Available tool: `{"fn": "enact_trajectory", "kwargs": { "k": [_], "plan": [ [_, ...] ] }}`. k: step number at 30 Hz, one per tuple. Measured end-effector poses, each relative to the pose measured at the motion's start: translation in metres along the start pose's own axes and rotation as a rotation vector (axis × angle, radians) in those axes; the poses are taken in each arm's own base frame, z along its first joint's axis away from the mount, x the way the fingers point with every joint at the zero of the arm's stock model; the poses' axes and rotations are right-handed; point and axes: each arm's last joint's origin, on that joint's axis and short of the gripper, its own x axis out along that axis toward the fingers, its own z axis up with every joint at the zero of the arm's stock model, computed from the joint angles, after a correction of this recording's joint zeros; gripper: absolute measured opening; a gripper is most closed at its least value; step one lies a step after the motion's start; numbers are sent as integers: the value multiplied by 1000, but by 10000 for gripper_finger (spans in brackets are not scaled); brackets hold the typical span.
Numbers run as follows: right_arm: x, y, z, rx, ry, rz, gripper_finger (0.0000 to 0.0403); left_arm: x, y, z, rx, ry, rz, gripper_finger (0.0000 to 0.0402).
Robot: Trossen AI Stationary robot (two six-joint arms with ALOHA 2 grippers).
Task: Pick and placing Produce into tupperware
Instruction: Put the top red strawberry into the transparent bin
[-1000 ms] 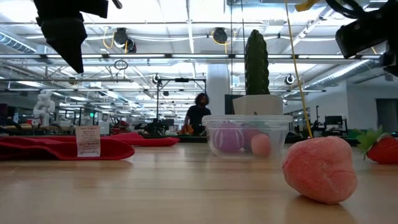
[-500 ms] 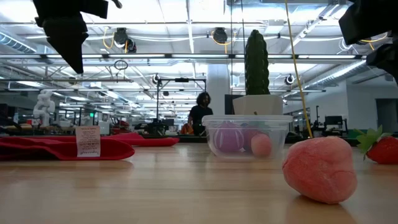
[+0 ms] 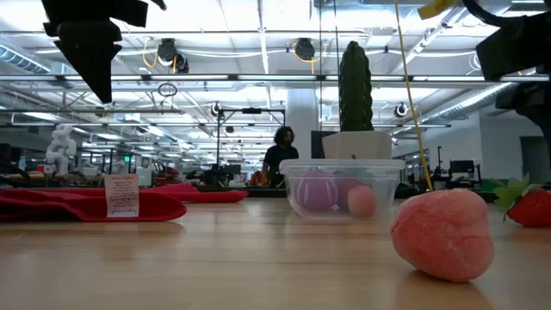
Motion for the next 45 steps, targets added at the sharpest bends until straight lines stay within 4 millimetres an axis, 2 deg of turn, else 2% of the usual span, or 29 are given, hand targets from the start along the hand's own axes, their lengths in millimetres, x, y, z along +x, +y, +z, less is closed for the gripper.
{"fn": "enact_trajectory", "kwargs": {
  "k": [4,14,27,33,38,45],
  "plan": [
    [1,-4,0,-31,-3,2,206,-1,-1,-2,-29,-4,-4,379],
    [-19,-13,11,-29,-105,102,206,-3,-2,-4,-37,-8,-8,379],
    [-16,-25,28,19,-127,122,206,-3,-2,-4,-24,-7,-7,379],
    [-7,-32,25,89,-82,126,206,-3,-2,-4,-20,-7,-7,379],
    [5,-31,21,113,-74,190,206,-3,-2,-4,-15,-8,-7,379],
    [12,-30,19,123,-84,221,206,-3,-2,-4,-16,-8,-7,379]
  ]
}}
